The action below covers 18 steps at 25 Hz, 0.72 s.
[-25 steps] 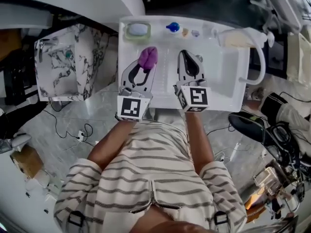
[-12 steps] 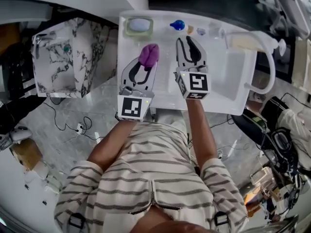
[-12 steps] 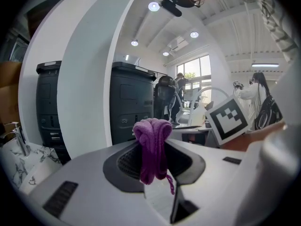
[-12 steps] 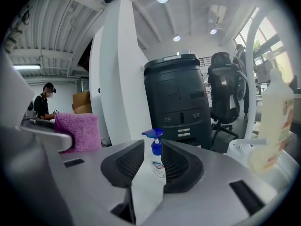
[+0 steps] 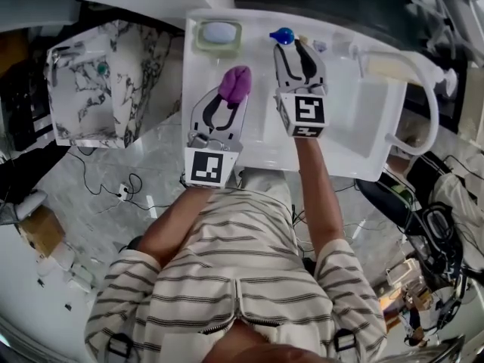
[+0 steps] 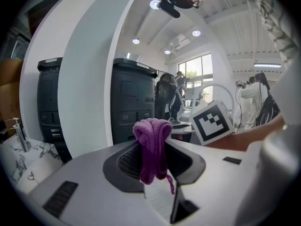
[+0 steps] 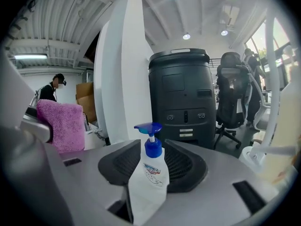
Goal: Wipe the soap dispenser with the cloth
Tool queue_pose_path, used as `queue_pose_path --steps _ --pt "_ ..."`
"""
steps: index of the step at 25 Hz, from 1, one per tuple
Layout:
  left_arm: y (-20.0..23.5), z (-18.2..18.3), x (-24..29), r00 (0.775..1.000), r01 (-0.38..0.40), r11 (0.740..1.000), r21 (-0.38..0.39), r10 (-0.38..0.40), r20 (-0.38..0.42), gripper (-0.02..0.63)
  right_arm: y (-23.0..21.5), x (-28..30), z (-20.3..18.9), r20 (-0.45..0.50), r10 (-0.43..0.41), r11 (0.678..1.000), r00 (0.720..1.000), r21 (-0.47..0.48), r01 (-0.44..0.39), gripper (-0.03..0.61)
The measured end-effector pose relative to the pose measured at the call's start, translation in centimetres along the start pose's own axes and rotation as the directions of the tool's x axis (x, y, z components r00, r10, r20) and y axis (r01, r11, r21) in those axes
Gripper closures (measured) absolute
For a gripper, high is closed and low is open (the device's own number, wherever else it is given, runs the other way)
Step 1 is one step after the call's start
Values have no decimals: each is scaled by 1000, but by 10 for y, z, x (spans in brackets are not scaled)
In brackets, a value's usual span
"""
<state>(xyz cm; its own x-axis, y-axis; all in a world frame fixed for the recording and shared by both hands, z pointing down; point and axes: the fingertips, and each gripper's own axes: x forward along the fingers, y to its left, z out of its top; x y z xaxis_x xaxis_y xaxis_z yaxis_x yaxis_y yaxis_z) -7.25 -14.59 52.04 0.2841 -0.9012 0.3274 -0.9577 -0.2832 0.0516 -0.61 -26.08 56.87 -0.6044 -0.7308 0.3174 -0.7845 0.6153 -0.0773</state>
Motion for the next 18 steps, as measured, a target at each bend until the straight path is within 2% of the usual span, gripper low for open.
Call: queue_pose_path --steps 10,14,18 --pt "12 -6 -1 999 -30 999 -13 30 -13 502 -3 21 -6 -36 -5 999 999 -45 4 442" --pt "14 -10 0 999 -31 999 -12 31 -22 502 -2 24 -7 -34 -17 995 999 -99 13 449" --pt "13 -9 0 1000 -21 1000 -2 21 -20 502 -4 21 -8 -32 -34 996 999 -86 31 448"
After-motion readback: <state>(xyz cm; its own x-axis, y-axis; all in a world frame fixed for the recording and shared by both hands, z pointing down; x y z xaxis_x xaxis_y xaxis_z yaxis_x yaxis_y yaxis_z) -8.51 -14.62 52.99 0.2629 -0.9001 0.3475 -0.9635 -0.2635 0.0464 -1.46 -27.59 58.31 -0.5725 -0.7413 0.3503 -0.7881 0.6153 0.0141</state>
